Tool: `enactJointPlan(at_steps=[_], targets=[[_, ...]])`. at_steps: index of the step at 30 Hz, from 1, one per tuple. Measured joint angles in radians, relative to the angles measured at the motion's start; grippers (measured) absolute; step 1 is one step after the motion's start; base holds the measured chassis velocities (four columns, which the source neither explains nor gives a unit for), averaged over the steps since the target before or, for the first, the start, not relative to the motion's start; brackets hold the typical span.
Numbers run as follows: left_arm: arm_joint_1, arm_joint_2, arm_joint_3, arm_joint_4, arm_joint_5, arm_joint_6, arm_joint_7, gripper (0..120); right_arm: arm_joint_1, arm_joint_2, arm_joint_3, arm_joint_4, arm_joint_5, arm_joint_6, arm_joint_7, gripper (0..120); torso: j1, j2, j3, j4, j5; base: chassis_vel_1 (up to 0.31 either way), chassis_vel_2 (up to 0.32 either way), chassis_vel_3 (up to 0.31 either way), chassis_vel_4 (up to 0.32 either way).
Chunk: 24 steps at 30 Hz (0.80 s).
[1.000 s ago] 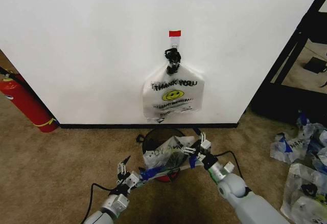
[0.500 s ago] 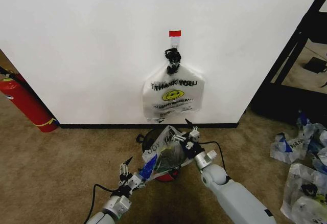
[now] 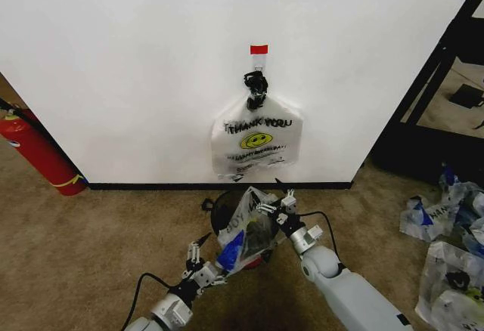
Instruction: Pick up the garbage bag from the wall and place it over the trash bin.
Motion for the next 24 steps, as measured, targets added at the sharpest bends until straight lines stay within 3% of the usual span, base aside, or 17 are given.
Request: enactJointPlan(at_steps=[7, 11, 17, 24], targets=[[-0.062, -0.019, -0.023, 0.031, -0.204, -0.202, 0.238, 100, -0.028, 0.021, 0.028, -0.001, -0.032, 0.006, 0.001, 100, 0.000, 0.000, 0.000, 0.0000, -0.0001, 0.000, 0.000, 0.000, 0.000], [-0.091, -0.028, -0.033, 0.067, -0.249, -0.245, 0.301, 100, -0.030, 0.029, 0.037, -0.007, -0.040, 0.007, 0.002, 100, 0.000, 0.000, 0.000, 0.0000, -0.0001, 0.000, 0.000, 0.000, 0.000], [-0.108, -0.028, -0.060, 0.113, -0.150, -0.217, 0.189, 100, -0.020, 0.039, 0.059, -0.032, -0.062, 0.016, 0.005, 100, 0.000, 0.000, 0.000, 0.0001, -0.0001, 0.000, 0.000, 0.000, 0.000], [-0.091, -0.018, -0.078, 0.076, -0.144, -0.208, 0.147, 100, -0.003, 0.041, 0.067, -0.060, -0.075, 0.020, 0.006, 100, 0.000, 0.000, 0.000, 0.0000, -0.0001, 0.000, 0.000, 0.000, 0.000]])
